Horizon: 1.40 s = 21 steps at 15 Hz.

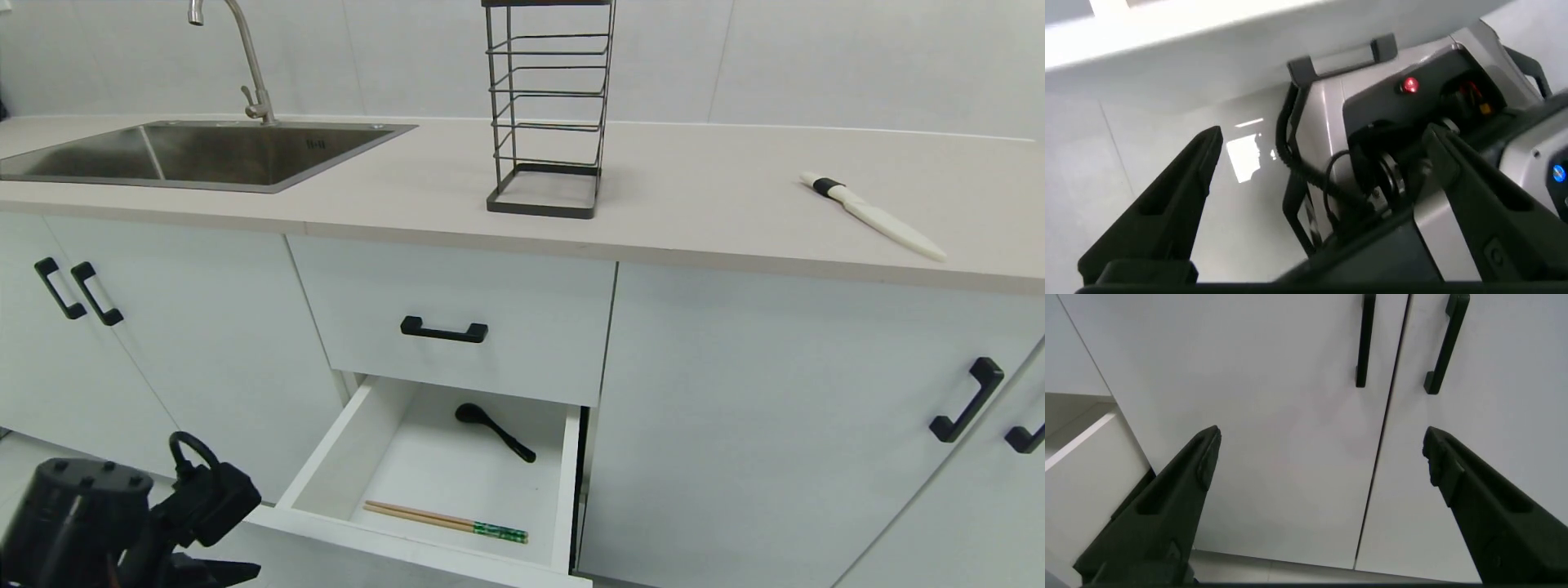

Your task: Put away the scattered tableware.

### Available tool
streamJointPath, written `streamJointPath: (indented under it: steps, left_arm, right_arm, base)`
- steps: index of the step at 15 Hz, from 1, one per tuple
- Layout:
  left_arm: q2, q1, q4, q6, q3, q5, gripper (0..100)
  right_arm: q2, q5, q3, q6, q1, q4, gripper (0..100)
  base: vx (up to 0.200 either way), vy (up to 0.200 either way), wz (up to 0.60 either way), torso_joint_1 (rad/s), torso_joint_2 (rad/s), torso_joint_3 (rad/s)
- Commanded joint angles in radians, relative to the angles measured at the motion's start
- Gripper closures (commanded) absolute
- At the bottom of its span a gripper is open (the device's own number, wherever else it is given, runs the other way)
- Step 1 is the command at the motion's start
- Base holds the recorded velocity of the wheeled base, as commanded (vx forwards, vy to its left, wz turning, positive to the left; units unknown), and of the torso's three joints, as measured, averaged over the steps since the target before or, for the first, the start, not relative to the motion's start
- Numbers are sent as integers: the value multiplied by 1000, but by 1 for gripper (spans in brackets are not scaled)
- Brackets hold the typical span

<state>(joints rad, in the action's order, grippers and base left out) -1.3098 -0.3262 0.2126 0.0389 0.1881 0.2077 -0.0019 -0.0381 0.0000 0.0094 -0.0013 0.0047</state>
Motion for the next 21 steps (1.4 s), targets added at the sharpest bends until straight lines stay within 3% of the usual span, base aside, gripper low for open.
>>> streamJointPath:
  steps: [1,12,17,21]
  left_arm:
    - [-160,35,70,2,5,-4,0]
    - [-313,45,300,6,10,-4,0]
    - [-508,45,602,13,10,-4,0]
    - [-588,47,729,10,25,-2,0]
  right_arm:
    - [2,0,0,0,0,0,0]
    - [2,0,0,0,0,0,0]
    - [2,0,0,0,0,0,0]
    - [2,0,0,0,0,0,0]
  base:
    - [0,0,0,0,0,0]
    - [0,0,0,0,0,0]
    - [0,0,0,0,0,0]
    - [0,0,0,0,0,0]
